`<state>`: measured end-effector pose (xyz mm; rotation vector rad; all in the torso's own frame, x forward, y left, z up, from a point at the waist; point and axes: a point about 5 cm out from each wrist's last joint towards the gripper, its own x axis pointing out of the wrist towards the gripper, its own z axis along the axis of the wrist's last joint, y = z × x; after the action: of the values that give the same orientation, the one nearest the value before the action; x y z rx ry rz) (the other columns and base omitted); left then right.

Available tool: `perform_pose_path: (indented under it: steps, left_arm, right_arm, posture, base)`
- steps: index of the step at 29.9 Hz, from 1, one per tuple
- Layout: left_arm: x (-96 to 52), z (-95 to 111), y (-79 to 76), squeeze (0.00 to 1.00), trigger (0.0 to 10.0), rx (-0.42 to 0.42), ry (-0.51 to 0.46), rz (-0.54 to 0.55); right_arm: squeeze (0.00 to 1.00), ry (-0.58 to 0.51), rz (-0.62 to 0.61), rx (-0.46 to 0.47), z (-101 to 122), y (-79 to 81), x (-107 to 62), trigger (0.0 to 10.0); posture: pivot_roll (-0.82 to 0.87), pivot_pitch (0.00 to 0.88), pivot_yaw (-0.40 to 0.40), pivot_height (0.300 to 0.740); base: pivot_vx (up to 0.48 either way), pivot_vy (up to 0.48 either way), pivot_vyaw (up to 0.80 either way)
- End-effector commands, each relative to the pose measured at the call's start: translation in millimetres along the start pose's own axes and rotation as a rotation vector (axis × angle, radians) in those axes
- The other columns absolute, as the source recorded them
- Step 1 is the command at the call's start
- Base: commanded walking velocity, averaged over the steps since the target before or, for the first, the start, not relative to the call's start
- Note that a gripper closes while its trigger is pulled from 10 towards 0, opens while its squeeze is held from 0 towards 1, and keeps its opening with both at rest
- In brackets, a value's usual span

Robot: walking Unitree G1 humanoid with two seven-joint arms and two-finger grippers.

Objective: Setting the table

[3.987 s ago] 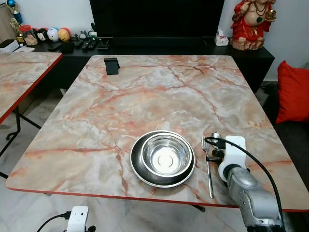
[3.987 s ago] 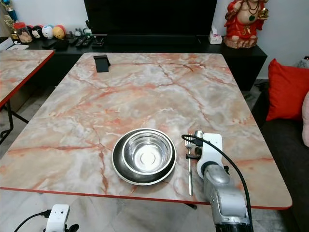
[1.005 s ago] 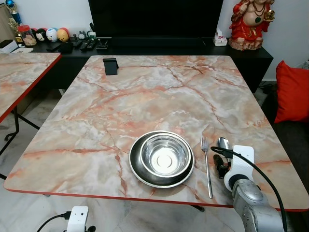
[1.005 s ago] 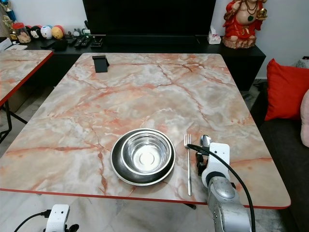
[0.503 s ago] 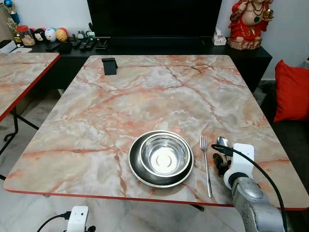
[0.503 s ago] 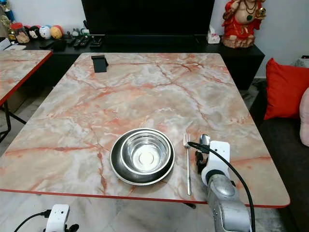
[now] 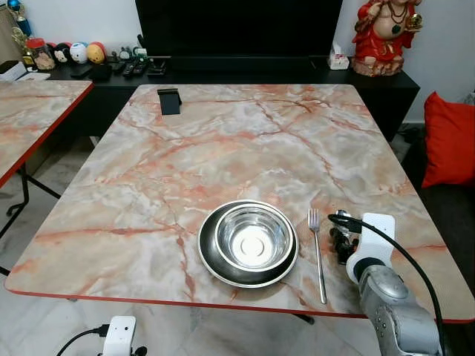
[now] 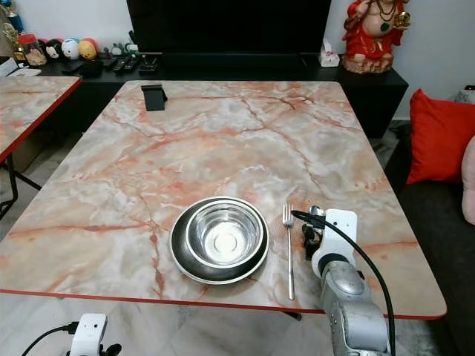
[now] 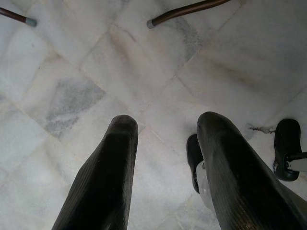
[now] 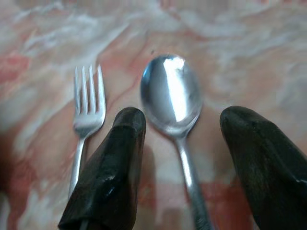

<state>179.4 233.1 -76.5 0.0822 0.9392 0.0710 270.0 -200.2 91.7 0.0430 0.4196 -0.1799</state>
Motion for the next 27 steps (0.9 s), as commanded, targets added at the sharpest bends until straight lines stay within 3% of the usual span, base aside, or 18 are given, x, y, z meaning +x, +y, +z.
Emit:
perform_pose_path:
  steps: [1, 6, 11, 12, 21, 27]
  left_arm:
    - [-0.1, -1.8, 0.5, 0.00, 10.0, 0.002, 0.016, 0.000]
    - [-0.1, -1.5, 0.4, 0.00, 10.0, 0.003, 0.015, -0.001]
    - [0.0, -1.4, 0.3, 0.00, 10.0, 0.003, 0.015, -0.001]
    - [0.0, -1.4, 0.3, 0.00, 10.0, 0.001, 0.015, -0.001]
    - [0.0, -1.6, 0.4, 0.00, 10.0, 0.002, 0.017, -0.003]
    - [-0.1, -1.8, 0.2, 0.00, 10.0, 0.001, 0.018, -0.004]
  right_arm:
    - [0.00, -0.112, -0.016, 0.019, 24.2, -4.9, -1.9, 10.0]
    - [0.00, -0.245, -0.066, 0.023, 54.4, -24.2, -0.5, 10.0]
    - [0.00, -0.261, -0.101, 0.011, 61.0, -36.8, 2.1, 10.0]
    - [0.00, -0.252, -0.119, -0.004, 60.9, -45.5, 5.1, 10.0]
    - [0.00, -0.112, -0.150, -0.005, 36.4, -74.7, 18.2, 10.0]
    - [0.00, -0.013, -0.046, 0.029, 17.9, -70.1, 26.1, 10.0]
  posture:
    - [-0.07, 0.000, 0.023, 0.740]
    - [-0.08, 0.000, 0.025, 0.740]
    - [-0.07, 0.000, 0.027, 0.740]
    - [-0.07, 0.000, 0.027, 0.740]
    - [-0.07, 0.000, 0.032, 0.740]
    - [-0.07, 0.000, 0.031, 0.740]
  base:
    - [0.000, 0.000, 0.00]
    - [0.000, 0.000, 0.00]
    - [0.000, 0.000, 0.00]
    - [0.000, 0.000, 0.00]
    - [0.000, 0.000, 0.00]
    - [0.000, 0.000, 0.00]
